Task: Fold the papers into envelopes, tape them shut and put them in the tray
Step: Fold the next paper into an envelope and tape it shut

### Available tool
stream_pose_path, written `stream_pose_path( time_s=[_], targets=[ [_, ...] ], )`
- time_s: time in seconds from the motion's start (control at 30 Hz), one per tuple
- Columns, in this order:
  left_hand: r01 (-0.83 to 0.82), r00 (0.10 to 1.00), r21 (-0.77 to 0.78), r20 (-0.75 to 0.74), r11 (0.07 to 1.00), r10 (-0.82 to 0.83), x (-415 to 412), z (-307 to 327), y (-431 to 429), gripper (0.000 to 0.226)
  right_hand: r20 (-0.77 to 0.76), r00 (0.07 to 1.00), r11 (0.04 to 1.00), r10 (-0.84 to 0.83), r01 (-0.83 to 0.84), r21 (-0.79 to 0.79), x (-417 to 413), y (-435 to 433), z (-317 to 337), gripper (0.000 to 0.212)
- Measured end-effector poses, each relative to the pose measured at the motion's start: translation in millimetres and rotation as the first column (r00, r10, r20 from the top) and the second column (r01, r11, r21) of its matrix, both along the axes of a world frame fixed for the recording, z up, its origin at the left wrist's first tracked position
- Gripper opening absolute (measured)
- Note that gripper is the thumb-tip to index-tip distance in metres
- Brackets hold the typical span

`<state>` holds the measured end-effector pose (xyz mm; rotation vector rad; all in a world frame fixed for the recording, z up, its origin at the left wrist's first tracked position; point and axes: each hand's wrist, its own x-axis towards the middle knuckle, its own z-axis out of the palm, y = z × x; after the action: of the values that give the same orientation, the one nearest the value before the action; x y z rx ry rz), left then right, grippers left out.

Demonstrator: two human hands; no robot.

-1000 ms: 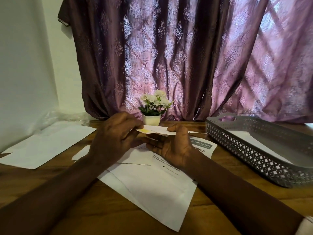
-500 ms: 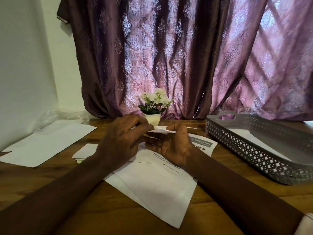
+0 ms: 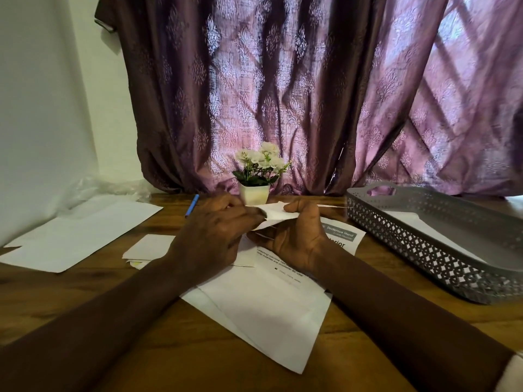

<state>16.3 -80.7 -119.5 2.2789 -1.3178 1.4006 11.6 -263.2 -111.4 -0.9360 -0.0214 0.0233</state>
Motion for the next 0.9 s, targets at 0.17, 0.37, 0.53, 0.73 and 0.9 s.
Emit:
stream_pose_path(
  time_s=[0.17,0.37,0.53,0.73,0.9],
  targets=[
    [-0.072,0.997,0.009,-0.021,0.997,0.072,-6.2,-3.5,-4.0,0.049,-0.009,1.000,0.999,-0.017,0.017,-0.041,-4.0,0.7,3.9,0.081],
    [-0.002,0.987,0.012,-0.162,1.000,0.004,-10.7,-7.0,-9.4,0.062,0.003,0.997,0.995,-0.072,0.071,0.075,-1.0,-6.1,6.2,0.062],
    [0.073,0.977,0.009,-0.200,0.997,-0.069,-12.2,-6.7,-6.9,0.068,-0.001,0.997,0.994,-0.071,0.071,0.079,-1.7,-10.6,7.7,0.066],
    [0.097,0.959,0.017,-0.269,0.995,-0.089,-12.3,-7.7,-4.2,0.074,0.006,0.999,0.998,-0.051,0.050,0.048,-0.3,-11.1,4.1,0.061],
    [0.045,0.967,0.073,-0.255,0.996,-0.025,-15.0,-7.4,-5.8,0.068,0.005,0.999,0.998,-0.034,0.033,0.057,0.1,-10.2,5.2,0.055]
  ],
)
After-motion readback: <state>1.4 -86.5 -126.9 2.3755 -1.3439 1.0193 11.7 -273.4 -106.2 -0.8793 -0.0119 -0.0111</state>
